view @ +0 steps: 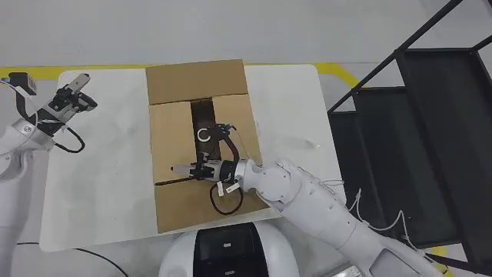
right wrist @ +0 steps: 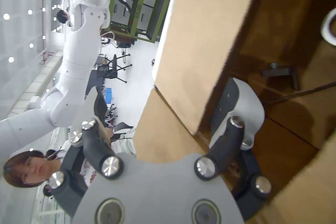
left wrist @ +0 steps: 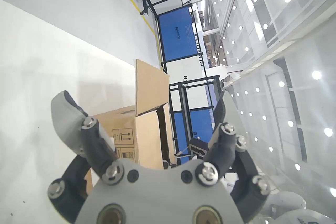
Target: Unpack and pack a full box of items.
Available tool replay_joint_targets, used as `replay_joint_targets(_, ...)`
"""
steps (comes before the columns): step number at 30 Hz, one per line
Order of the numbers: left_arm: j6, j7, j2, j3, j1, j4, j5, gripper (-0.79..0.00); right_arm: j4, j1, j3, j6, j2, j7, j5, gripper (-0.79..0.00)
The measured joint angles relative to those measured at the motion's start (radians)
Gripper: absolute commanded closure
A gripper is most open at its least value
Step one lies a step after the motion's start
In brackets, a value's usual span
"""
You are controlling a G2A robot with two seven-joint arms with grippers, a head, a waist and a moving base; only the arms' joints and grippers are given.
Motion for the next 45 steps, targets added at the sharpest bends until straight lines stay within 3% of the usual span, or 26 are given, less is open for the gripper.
replay_joint_targets(7,0.027,-0.113,-0.001,0.002,-0.014,-0.055,-0.088,-0.785,-0.059,0.02,-0.034,-0.097,-0.019,0.015,0.04,-0.785)
replay_joint_targets(15,0.027,-0.268,0.001,-0.029,-0.054,-0.112,-0.246,-0.785,-0.002,0.079,-0.145,-0.111,-0.074,-0.05,0.033,-0.785)
replay_joint_targets(18,0.041,-0.259,0.002,-0.057,-0.029,-0.147,-0.331,-0.785,0.036,0.11,-0.196,-0.122,-0.105,-0.067,0.056,-0.785)
replay_joint_targets(27,0.187,-0.486,0.023,-0.096,0.027,-0.212,-0.326,-0.785,0.172,0.182,-0.31,-0.131,-0.191,-0.082,0.07,-0.785)
replay_joint_targets(32,0.234,-0.557,0.031,-0.095,0.04,-0.208,-0.284,-0.785,0.232,0.198,-0.336,-0.134,-0.223,-0.09,0.06,-0.785)
replay_joint_targets(36,0.226,-0.62,0.034,-0.11,0.046,-0.178,-0.344,-0.785,0.262,0.206,-0.342,-0.137,-0.244,-0.094,0.053,-0.785)
replay_joint_targets(41,0.176,-0.618,0.038,-0.161,0.05,-0.155,-0.396,-0.785,0.231,0.2,-0.314,-0.164,-0.245,-0.107,0.032,-0.785)
replay_joint_targets(45,0.187,-0.617,0.043,-0.196,0.061,-0.161,-0.413,-0.785,0.133,0.152,-0.246,-0.167,-0.207,-0.074,-0.023,-0.785)
